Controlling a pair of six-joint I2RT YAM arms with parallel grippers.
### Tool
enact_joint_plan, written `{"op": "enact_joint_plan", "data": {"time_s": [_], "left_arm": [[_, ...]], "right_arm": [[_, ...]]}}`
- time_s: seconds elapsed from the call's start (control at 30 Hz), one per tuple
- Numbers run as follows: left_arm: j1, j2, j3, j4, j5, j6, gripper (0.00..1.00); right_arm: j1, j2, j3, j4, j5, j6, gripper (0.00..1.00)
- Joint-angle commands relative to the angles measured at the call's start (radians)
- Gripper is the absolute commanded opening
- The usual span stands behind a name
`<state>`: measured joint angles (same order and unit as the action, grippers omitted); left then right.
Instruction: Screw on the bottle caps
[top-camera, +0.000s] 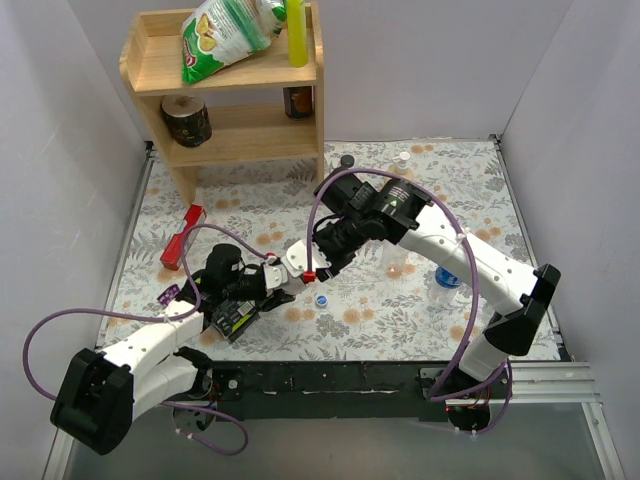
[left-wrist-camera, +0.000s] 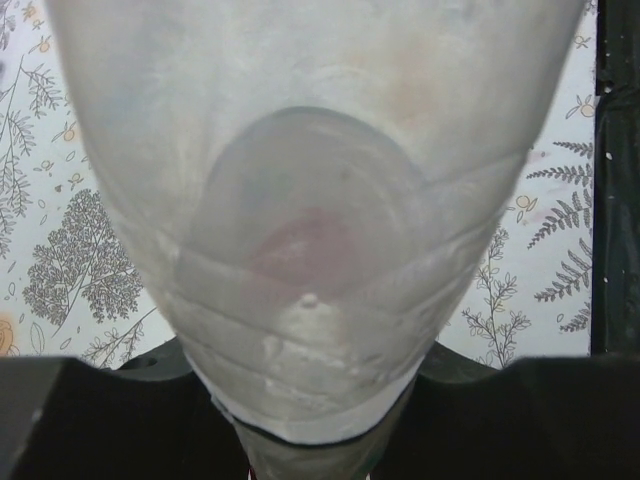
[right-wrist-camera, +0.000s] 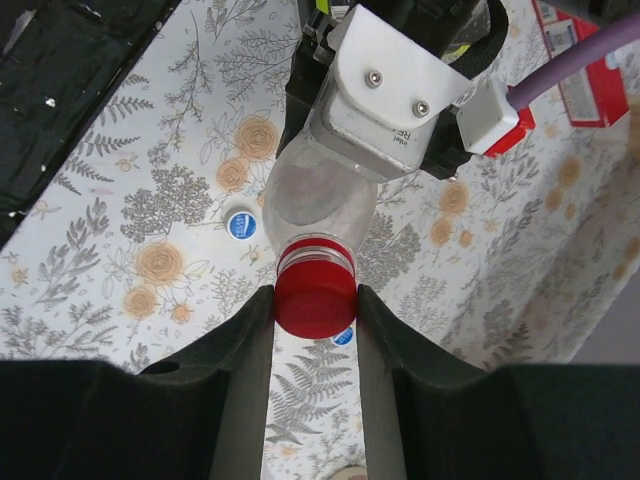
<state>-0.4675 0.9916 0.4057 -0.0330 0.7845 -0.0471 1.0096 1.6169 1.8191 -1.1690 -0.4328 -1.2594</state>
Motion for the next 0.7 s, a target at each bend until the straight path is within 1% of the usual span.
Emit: {"op": "enact_joint_plan", "data": {"time_s": [0.0,0.1,0.13,0.2,0.23,0.27,0.33,0.37,0.43,0.47,0.5,0.57,0.67], "left_arm": [[-0.011,-0.076,0.007,0.254,0.013,-0.088,0.00],[-0.011,-0.088,-0.013,0.320,-0.027,-0.103,0.00],[-0.011,-0.091,-0.018,0.337,-0.037,-0.108,0.00],[-0.013,-0.094,-0.030,0.383,-0.082,-0.126,0.00],[-0.013,-0.091,-0.030,0.392,-0.097,-0.129,0.00],[-0.014,-0.088,-0.028,0.397,-0.132,-0.129,0.00],[-0.017,-0.080,-0.028,0.403,-0.169,-0.146,0.00],[-0.017,-0.082,-0.030,0.412,-0.182,-0.148,0.00],[-0.017,-0.085,-0.041,0.421,-0.208,-0.164,0.00],[-0.017,-0.087,-0.044,0.421,-0.212,-0.169,0.00],[-0.017,-0.088,-0.048,0.423,-0.223,-0.175,0.00],[-0.019,-0.085,-0.056,0.418,-0.234,-0.189,0.00],[-0.020,-0.074,-0.062,0.404,-0.241,-0.191,0.00]], "right_arm": [[0.003,0.106,0.038,-0.032,-0.027,0.176,0.17],[-0.016,0.185,0.140,-0.069,-0.075,0.288,0.17],[-0.020,0.210,0.202,-0.083,-0.089,0.363,0.17],[-0.039,0.288,0.264,-0.127,-0.115,0.464,0.16],[-0.043,0.316,0.304,-0.138,-0.115,0.591,0.15],[-0.058,0.361,0.342,-0.138,-0.113,0.676,0.14],[-0.083,0.393,0.341,-0.135,-0.136,0.802,0.13],[-0.104,0.394,0.297,-0.121,-0.171,0.906,0.13],[-0.106,0.383,0.269,-0.086,-0.156,0.942,0.11],[-0.108,0.386,0.269,-0.086,-0.140,0.969,0.06],[-0.109,0.388,0.267,-0.083,-0.123,0.998,0.03],[-0.109,0.391,0.263,-0.078,-0.084,1.037,0.01],[-0.117,0.402,0.241,-0.080,-0.083,1.065,0.01]]}}
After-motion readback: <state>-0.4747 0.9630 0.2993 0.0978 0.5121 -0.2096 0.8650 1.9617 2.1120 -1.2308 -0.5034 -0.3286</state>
